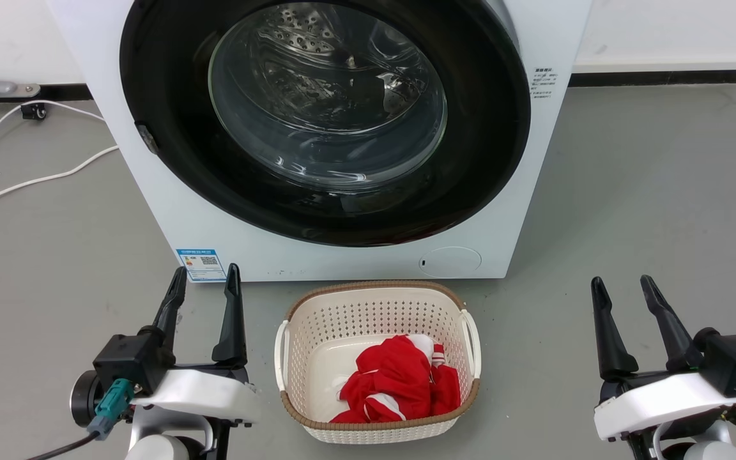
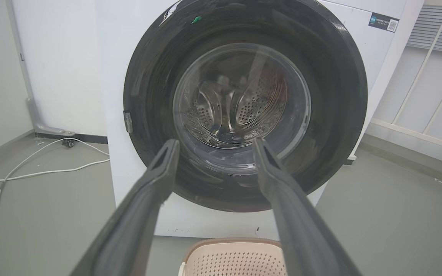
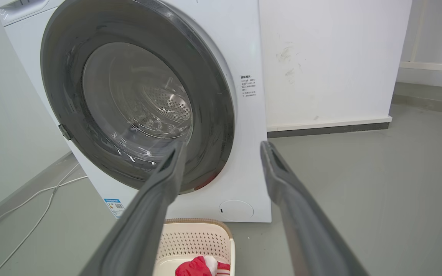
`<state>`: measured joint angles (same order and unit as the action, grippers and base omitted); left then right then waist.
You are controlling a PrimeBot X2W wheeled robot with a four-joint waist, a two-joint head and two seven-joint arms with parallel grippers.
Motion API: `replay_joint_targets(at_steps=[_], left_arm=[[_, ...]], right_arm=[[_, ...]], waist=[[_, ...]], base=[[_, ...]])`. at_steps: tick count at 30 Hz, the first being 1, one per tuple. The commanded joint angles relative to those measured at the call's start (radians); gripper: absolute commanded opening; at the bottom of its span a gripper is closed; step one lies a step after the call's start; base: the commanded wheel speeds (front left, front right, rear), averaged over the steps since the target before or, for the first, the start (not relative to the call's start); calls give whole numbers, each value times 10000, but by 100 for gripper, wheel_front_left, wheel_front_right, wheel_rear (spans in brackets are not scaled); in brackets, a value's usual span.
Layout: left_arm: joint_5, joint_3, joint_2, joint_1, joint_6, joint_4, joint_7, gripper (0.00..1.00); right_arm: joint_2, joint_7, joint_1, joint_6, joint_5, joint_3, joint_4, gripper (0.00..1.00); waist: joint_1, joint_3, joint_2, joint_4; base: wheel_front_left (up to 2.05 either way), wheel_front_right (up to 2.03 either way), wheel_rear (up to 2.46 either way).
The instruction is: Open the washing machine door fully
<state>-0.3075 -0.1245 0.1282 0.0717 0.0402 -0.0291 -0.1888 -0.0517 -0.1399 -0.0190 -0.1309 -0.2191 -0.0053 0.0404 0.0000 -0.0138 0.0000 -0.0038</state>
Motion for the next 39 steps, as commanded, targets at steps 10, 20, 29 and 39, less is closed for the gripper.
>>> replay_joint_targets(at_steps=[10, 20, 29, 39], left_arm=[[1094, -169, 108, -66, 327, 302, -295, 100], [1783, -199, 55, -136, 452, 319, -501, 100], [2251, -63, -128, -278, 353, 298, -661, 100], [2600, 159, -344, -357, 162, 174, -780, 100]], right_arm=[[17, 67, 59, 3, 846, -39, -95, 100], [20, 0, 97, 3, 1444, -12, -108, 100], [23, -135, 155, 3, 1825, 11, -129, 100], [25, -255, 159, 5, 1989, 5, -65, 100]], waist=[[0, -60, 0, 10], [0, -114, 0, 24], [0, -112, 0, 43], [0, -125, 0, 71]], base=[[0, 0, 0], [0, 0, 0], [0, 0, 0], [0, 0, 0]])
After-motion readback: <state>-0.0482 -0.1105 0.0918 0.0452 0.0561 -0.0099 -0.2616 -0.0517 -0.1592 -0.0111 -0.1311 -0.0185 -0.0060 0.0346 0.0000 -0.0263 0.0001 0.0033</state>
